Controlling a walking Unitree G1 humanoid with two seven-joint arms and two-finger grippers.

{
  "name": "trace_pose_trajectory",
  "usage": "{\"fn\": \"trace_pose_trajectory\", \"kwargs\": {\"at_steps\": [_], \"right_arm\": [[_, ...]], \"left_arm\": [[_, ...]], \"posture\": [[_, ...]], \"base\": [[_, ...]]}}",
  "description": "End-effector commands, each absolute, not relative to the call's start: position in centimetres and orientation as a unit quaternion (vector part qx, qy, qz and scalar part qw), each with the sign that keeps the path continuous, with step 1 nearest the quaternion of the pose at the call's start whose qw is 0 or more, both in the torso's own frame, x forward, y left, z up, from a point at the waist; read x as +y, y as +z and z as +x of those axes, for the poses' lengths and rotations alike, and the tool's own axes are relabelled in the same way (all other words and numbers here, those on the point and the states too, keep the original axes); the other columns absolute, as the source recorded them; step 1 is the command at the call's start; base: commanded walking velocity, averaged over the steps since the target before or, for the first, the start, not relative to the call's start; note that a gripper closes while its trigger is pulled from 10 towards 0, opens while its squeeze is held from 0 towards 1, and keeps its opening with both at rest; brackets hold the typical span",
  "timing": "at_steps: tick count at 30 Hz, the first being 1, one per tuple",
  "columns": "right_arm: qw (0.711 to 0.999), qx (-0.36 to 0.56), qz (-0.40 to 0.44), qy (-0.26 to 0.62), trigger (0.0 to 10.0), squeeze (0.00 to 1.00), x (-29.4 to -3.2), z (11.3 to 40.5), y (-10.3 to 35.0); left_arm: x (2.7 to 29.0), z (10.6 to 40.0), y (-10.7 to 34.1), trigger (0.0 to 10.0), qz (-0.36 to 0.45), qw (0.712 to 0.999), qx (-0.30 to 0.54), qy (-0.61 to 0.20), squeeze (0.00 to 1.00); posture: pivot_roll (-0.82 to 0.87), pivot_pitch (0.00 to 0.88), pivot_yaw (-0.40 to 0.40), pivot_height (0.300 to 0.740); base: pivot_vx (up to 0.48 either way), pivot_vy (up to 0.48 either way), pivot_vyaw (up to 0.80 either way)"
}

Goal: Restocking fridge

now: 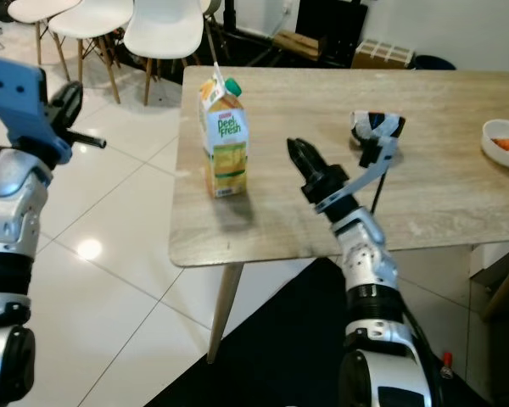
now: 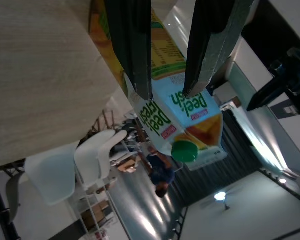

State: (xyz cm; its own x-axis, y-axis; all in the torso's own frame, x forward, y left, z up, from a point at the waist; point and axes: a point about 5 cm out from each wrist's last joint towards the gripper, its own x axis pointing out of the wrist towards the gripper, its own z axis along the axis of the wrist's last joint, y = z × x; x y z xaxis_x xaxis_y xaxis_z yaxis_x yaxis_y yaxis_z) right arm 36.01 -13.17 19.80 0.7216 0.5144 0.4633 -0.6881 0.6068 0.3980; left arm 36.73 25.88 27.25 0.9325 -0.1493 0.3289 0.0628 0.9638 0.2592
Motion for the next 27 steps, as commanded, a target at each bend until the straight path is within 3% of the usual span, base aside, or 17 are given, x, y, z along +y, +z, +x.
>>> {"fn": "trace_pose_trajectory", "kwargs": {"at_steps": [1,8,11,27], "right_arm": [[0.894,-0.143,0.266,0.330,10.0,0.00,-12.5,36.2,19.4],[0.900,-0.147,0.256,0.320,10.0,0.00,-11.6,36.3,19.4],[0.904,-0.148,0.239,0.323,10.0,0.00,-11.4,36.1,19.2],[0.919,-0.151,0.215,0.293,10.0,0.00,-12.6,36.1,18.7]], "left_arm": [[26.2,37.2,27.5,10.0,0.145,0.973,-0.167,-0.065,0.00],[25.1,38.6,27.1,10.0,0.129,0.976,-0.146,-0.094,0.00],[22.8,39.5,26.8,10.0,0.107,0.972,-0.145,-0.153,0.00],[16.2,40.6,23.3,10.0,0.101,0.942,-0.054,-0.316,0.00]], "posture": [[-0.04,0.107,-0.040,0.740],[-0.05,0.112,-0.038,0.740],[-0.06,0.114,-0.038,0.740],[-0.08,0.133,-0.019,0.740]], "base": [[0.000,0.000,0.00],[0.000,0.000,0.00],[0.000,0.000,0.00],[0.000,0.000,0.00]]}}
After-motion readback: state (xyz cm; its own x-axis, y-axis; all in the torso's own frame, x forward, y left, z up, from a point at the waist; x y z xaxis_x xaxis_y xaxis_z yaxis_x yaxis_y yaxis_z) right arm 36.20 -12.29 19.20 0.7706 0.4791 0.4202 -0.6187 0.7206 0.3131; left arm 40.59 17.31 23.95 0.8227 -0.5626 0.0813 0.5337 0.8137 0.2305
